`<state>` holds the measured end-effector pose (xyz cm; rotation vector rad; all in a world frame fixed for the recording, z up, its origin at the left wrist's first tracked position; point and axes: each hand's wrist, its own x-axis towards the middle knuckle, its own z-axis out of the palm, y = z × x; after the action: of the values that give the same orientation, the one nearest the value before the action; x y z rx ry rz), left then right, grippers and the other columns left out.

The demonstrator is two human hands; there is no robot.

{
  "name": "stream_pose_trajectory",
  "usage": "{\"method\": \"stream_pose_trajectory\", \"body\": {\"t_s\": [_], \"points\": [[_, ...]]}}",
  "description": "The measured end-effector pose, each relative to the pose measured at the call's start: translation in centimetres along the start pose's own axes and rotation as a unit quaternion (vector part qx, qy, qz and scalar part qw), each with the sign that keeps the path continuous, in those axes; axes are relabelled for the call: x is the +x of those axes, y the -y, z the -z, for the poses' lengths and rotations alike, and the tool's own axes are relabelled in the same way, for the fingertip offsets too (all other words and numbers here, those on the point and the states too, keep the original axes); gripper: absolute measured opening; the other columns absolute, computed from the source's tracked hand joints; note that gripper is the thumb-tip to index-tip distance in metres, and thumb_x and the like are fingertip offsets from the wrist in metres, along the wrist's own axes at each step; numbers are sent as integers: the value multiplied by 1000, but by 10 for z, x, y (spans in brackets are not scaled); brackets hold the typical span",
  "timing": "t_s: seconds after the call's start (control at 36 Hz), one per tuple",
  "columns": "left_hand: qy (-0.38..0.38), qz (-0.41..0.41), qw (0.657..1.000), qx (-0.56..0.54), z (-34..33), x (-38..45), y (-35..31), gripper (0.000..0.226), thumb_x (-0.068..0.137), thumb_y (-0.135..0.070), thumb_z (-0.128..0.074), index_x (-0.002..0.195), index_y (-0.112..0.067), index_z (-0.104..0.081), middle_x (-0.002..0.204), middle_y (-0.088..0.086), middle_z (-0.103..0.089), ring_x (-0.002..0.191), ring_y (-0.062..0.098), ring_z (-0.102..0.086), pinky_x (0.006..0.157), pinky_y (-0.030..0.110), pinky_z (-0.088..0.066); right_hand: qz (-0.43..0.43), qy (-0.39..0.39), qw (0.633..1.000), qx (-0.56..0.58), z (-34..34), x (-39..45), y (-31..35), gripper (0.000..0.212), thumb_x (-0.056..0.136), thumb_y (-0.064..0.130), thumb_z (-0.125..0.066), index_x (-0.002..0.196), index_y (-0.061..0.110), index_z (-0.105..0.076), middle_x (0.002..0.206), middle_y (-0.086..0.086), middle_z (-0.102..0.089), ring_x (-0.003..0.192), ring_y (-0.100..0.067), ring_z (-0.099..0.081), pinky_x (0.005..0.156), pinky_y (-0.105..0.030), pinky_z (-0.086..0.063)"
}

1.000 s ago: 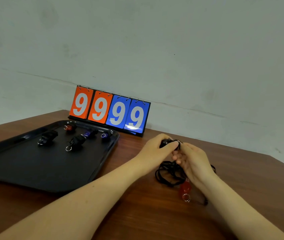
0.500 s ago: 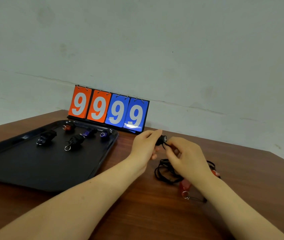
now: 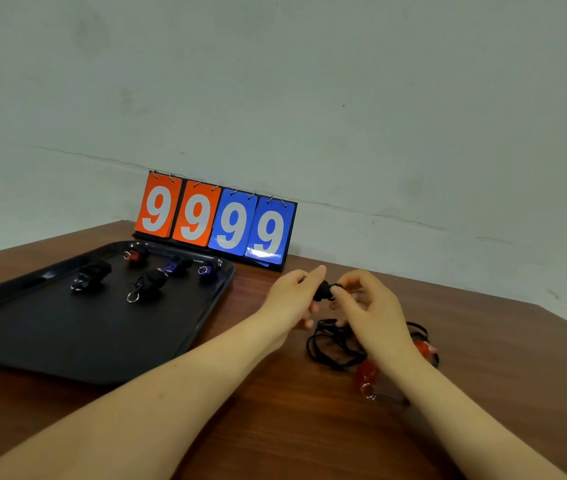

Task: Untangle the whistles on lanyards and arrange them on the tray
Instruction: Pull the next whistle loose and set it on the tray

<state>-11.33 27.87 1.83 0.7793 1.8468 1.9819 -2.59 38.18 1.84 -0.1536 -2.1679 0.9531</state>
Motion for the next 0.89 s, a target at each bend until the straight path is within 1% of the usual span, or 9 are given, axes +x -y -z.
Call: {"method": "stream_pose_trajectory", "body": {"t_s": [0.08, 0.19, 0.28, 0.42, 0.47, 0.56, 0.64, 0.72, 0.89], "points": [[22, 8, 1000, -9, 1, -1, -2, 30, 98, -41, -47, 93, -14, -59, 57, 1, -49, 42, 10, -41, 43, 22, -39, -56, 1, 994, 96, 1, 2, 3, 7, 93, 17, -59, 98, 13, -62, 91, -3, -69, 66, -5, -67, 58, -15, -51], [55, 6, 998, 12, -5, -2, 0, 33, 95, -41, -52, 99, -9, -61, 58, -1, -46, 42, 9, -40, 44, 24, -40, -137, 22, 959, 248, 8, 8, -3, 21, 94, 18, -57, 104, 2, -66, 91, -16, -69, 75, -20, -67, 72, -27, -55], [64, 9, 998, -18, -8, -2, 1, 24, 96, -35, -52, 91, -12, -57, 60, -2, -42, 42, 8, -37, 43, 24, -38, -169, 49, 920, 350, 10, 10, -4, 23, 93, 18, -58, 99, -1, -70, 85, -12, -68, 77, -19, -64, 74, -25, -56], [62, 10, 993, -98, -6, -1, -2, 17, 96, -25, -50, 93, -12, -60, 62, -1, -40, 46, 10, -33, 46, 23, -37, -213, 53, 854, 471, 8, 11, -2, 17, 85, 14, -62, 94, 2, -69, 82, -7, -68, 74, -13, -66, 66, -20, -56], [63, 11, 991, -116, -5, -1, -2, 16, 95, -24, -50, 93, -12, -61, 61, -2, -41, 47, 10, -33, 47, 24, -37, -202, 56, 864, 459, 10, 11, -2, 17, 87, 13, -60, 96, 0, -68, 84, -9, -68, 74, -13, -65, 67, -20, -56], [67, 2, 991, -114, -5, -2, -1, 16, 94, -26, -51, 90, -12, -58, 63, -1, -41, 49, 11, -33, 48, 24, -37, -149, 47, 922, 354, 11, 9, -1, 24, 92, 17, -58, 100, -2, -69, 89, -15, -69, 78, -19, -64, 74, -25, -55], [67, -18, 992, -104, -6, -3, 0, 25, 91, -37, -59, 90, -12, -58, 62, -3, -42, 48, 9, -35, 48, 23, -37, -132, 11, 953, 273, 9, 6, 2, 26, 92, 25, -60, 90, 1, -70, 77, -11, -68, 72, -21, -62, 74, -31, -53], [55, -25, 992, -109, -6, -2, 2, 27, 88, -38, -64, 88, -12, -57, 61, -4, -42, 47, 8, -37, 49, 23, -38, -129, -9, 966, 222, 6, 5, 5, 27, 91, 27, -62, 84, 2, -68, 66, -8, -67, 63, -20, -63, 66, -29, -53], [52, -9, 990, -129, -2, -2, 2, 22, 91, -31, -60, 95, -9, -58, 60, -4, -42, 48, 9, -35, 48, 22, -37, -89, -13, 985, 148, 3, 3, 7, 14, 94, 11, -56, 87, 7, -67, 67, -7, -67, 52, -14, -62, 53, -21, -52]]}}
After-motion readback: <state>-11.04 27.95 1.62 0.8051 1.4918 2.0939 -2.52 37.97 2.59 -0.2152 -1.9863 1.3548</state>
